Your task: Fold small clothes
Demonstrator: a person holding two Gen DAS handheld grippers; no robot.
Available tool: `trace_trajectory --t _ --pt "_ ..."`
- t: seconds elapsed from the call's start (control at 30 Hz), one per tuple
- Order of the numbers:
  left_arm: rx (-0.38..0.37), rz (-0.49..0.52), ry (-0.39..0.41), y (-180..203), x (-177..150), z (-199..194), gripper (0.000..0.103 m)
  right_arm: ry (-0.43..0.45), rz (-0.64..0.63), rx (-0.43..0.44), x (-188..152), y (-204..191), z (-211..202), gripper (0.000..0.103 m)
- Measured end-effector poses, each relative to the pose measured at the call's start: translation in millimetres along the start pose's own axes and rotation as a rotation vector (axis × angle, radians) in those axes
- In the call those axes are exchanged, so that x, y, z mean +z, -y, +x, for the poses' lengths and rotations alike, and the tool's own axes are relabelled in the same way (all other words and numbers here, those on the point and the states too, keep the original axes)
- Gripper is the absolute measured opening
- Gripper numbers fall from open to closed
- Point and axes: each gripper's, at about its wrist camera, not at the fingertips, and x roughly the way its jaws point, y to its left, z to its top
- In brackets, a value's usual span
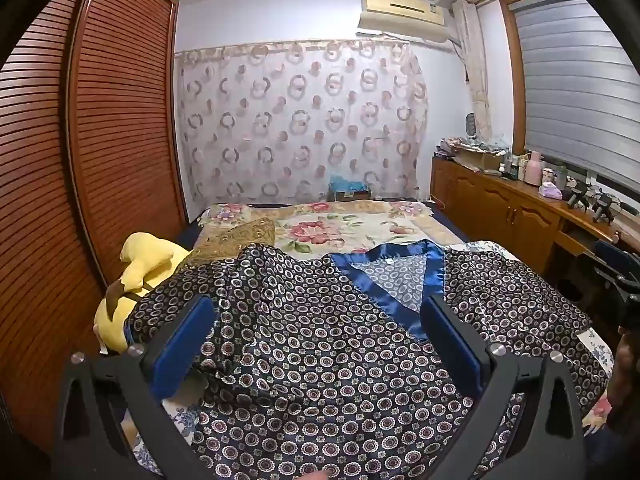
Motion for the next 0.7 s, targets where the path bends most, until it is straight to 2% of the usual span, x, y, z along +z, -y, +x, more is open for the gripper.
trace_trajectory --t 0.7 --pt "-0.001 -0.008 0.014 0.6 1.1 -5.3 0.103 0.000 -0.006 -0.002 -1.0 0.2 0.6 0.103"
